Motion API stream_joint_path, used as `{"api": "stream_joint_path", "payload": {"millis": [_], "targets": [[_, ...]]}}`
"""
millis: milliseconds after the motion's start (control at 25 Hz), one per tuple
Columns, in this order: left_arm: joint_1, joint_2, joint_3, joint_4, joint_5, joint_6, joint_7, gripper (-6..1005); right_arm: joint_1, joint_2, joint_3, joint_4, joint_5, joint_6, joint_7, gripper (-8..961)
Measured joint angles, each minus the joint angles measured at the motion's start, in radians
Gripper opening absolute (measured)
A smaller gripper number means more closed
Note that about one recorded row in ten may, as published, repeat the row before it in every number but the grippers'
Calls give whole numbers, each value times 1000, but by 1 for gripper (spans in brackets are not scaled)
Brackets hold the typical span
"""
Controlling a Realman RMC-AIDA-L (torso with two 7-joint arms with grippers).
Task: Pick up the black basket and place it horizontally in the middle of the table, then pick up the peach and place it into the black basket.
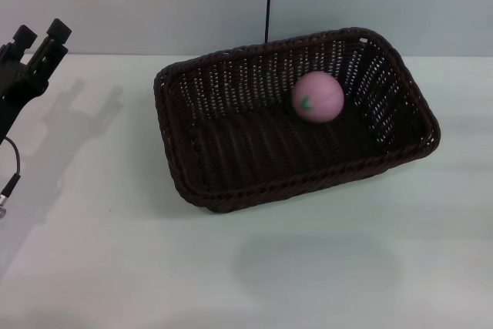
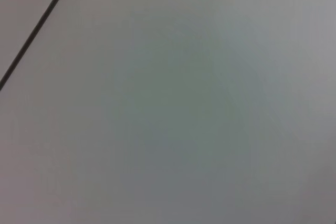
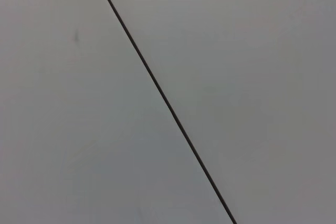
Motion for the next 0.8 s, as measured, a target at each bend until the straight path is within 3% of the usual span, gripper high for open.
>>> {"api": "stream_joint_path", "payload": {"millis": [800], "targets": [[15,0,-3,0,0,22,7,779,8,0,6,21,2,29,-97,509]]}}
